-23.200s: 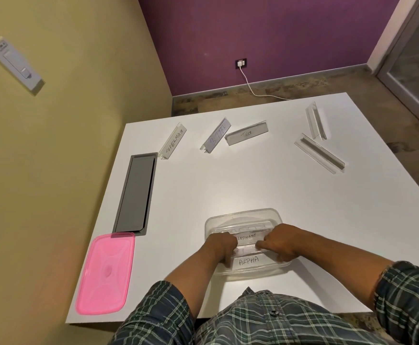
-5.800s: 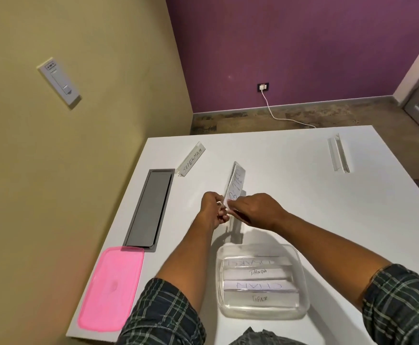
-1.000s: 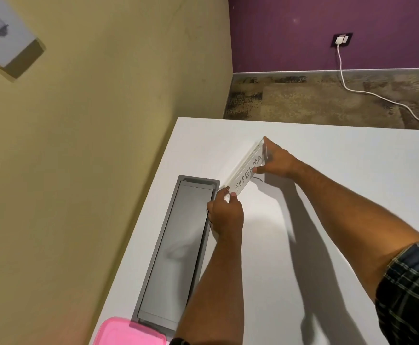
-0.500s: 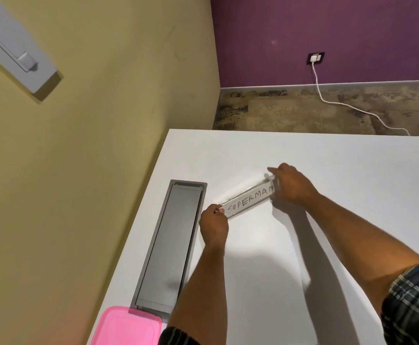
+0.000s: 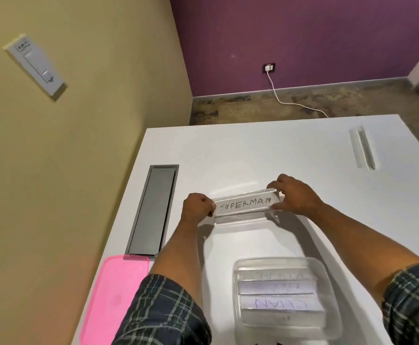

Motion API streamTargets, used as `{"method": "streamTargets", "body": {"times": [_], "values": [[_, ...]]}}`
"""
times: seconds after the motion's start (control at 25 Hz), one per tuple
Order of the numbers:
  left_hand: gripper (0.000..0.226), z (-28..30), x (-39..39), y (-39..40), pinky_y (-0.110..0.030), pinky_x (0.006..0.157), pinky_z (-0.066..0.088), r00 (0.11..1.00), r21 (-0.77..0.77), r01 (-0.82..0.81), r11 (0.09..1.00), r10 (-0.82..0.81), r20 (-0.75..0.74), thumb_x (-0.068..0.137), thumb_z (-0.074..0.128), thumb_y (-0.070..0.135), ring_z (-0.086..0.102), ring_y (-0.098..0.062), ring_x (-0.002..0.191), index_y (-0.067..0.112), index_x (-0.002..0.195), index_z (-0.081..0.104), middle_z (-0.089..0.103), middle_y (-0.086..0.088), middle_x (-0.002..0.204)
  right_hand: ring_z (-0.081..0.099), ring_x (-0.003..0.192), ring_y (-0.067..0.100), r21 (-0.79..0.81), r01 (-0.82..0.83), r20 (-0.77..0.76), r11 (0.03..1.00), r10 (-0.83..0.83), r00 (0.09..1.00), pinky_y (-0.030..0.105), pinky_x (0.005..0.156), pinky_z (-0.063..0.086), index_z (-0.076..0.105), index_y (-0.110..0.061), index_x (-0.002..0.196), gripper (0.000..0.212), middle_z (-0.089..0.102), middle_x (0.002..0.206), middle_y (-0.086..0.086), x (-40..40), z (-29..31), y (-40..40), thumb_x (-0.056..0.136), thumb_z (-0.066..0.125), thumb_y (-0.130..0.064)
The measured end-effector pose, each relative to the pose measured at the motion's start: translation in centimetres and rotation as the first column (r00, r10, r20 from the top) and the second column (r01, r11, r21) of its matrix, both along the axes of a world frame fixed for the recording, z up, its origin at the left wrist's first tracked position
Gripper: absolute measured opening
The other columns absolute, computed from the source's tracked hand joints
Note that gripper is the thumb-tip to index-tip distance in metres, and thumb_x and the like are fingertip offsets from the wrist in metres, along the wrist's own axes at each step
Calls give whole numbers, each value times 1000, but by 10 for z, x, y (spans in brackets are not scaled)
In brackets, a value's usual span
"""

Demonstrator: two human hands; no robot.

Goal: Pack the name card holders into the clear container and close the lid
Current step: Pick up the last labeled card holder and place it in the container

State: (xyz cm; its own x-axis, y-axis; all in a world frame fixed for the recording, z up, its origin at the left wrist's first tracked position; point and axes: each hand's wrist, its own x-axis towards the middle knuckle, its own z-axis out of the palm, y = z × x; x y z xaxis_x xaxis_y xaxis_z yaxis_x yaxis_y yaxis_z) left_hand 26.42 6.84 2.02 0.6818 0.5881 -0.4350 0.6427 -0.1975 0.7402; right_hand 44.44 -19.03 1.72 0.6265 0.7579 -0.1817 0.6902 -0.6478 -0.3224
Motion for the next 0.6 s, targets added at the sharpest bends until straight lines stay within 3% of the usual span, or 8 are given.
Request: {"method": "streamTargets", "body": {"times": [0.04, 0.12, 0.2, 0.28, 0.4, 0.6], "values": [[5, 6, -6, -6, -28, 64, 61, 1000, -37, 23, 999, -24, -9, 79, 74, 4, 76, -36, 80, 2, 74, 73, 75, -19, 77, 58, 92, 18, 28, -7, -20, 1000, 8, 1000, 31, 71, 46, 64, -33, 117, 58, 49, 108, -6, -6, 5, -15, 66, 86, -49], [11, 17, -21, -25, -17, 44, 41, 995, -139, 70, 988, -80, -61, 82, 75, 7, 76, -37, 78, 8, 82, 64, 75, -19, 79, 56, 92, 15, 59, -31, -52, 998, 34, 998, 30, 72, 46, 65, -34, 115, 58, 49, 114, -9, -24, 11, -49, 64, 86, -51], [23, 24, -34, -39, -19, 46, 30, 984, -248, 108, 963, -138, -108, 86, 75, 12, 75, -30, 71, 13, 93, 53, 76, -21, 86, 59, 97, 14, 77, -62, -86, 995, 69, 994, 31, 77, 46, 65, -31, 115, 57, 57, 116, -12, -38, 15, -74, 66, 86, -51], [22, 33, -44, -51, -23, 51, 32, 952, -290, 199, 936, -254, -169, 88, 75, 19, 75, -25, 71, 14, 96, 54, 76, -22, 94, 60, 99, 13, 82, -77, -126, 994, 88, 988, 30, 79, 44, 64, -32, 113, 55, 65, 110, -13, -50, 16, -93, 67, 86, -51], [29, 44, -52, -70, -25, 56, 33, 842, -294, 373, 880, -454, -291, 89, 72, 28, 77, -19, 81, 6, 108, 69, 79, -11, 93, 61, 95, 10, 104, -89, -147, 991, 104, 984, 28, 78, 43, 66, -32, 110, 52, 68, 105, -15, -63, 15, -114, 66, 88, -50], [37, 59, -53, -103, -25, 52, 27, 636, -368, 528, 765, -644, -426, 90, 72, 30, 71, -14, 66, 3, 117, 70, 78, -13, 99, 59, 93, 11, 90, -124, -143, 988, 136, 980, 32, 80, 46, 64, -29, 108, 54, 69, 107, -14, -85, 14, -140, 64, 89, -47]]}}
